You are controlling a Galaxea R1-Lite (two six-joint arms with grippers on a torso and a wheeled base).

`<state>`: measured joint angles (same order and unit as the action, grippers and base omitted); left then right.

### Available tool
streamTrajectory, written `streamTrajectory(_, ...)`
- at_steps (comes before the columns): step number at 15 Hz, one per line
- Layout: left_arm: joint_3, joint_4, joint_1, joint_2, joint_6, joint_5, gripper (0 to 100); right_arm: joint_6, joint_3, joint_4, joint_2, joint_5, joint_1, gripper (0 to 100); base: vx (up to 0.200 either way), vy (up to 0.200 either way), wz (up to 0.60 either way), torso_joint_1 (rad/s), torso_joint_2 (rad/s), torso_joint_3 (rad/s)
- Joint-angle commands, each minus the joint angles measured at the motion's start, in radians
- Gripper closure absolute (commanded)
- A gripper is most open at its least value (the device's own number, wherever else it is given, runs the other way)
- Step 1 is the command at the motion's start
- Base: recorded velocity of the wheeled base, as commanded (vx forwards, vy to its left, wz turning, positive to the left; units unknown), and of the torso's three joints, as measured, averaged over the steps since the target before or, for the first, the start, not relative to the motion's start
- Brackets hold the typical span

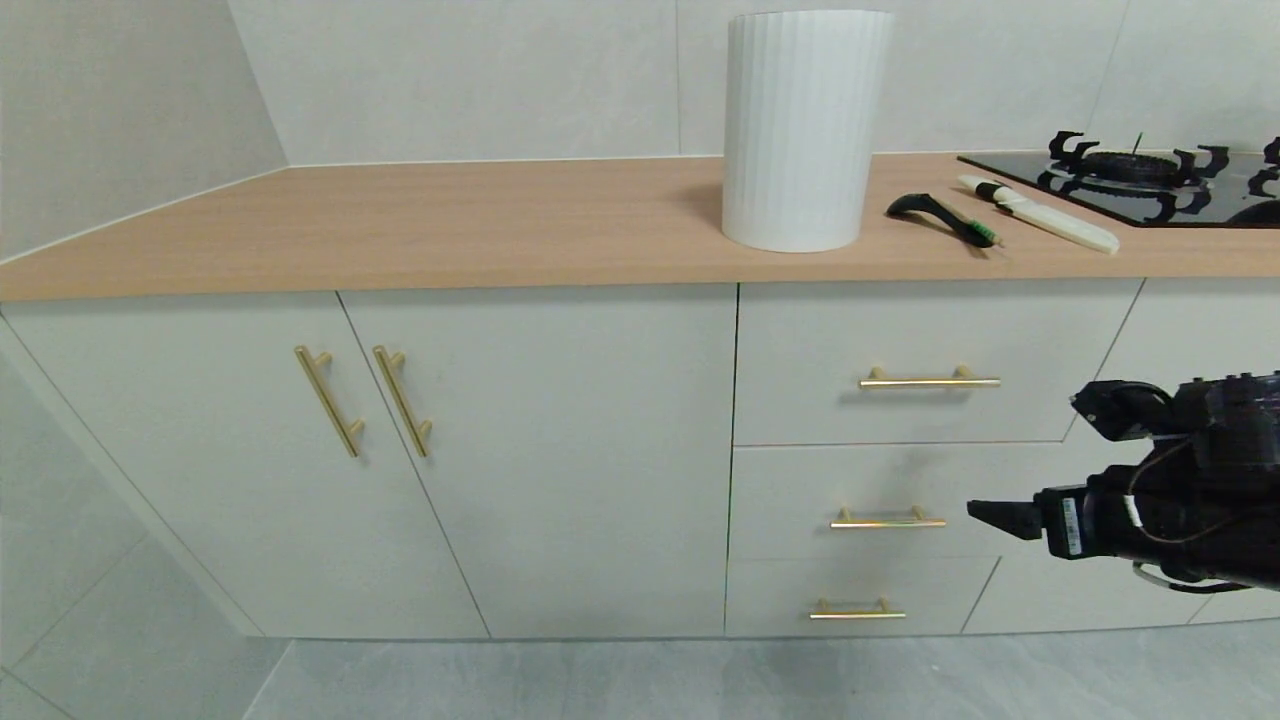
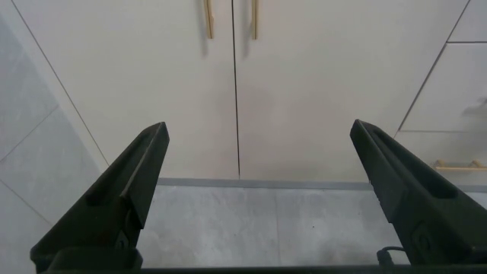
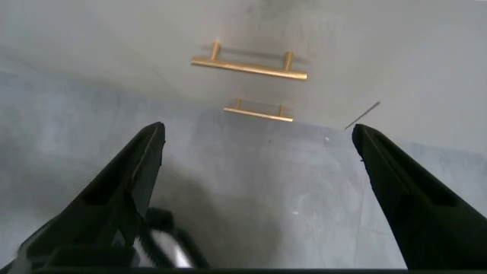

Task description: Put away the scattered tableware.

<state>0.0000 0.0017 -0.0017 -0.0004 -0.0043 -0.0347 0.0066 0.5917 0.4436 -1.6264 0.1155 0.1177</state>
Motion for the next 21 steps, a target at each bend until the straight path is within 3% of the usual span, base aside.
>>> streamTrajectory(1,0.0,0.0,0.0,0.0,0.0,-0.001,0,0.0,0.03,0.095,-0.207,-0.033,0.023,0,0.0,0.0,0.0,0.0,0.0,0.0)
streamTrajectory(6,0.0,0.0,0.0,0.0,0.0,-0.001,0,0.003,0.057,0.204,-0.368,-0.106,0.065,0,0.0,0.0,0.0,0.0,0.0,0.0)
streamTrajectory(11,0.0,0.0,0.0,0.0,0.0,-0.001,0,0.012,0.059,0.454,-0.558,-0.188,0.065,0,0.0,0.0,0.0,0.0,0.0,0.0)
streamTrajectory(21,0.0,0.0,0.0,0.0,0.0,-0.001,0,0.102,0.134,0.575,-0.668,-0.252,0.065,0,0.0,0.0,0.0,0.0,0.0,0.0)
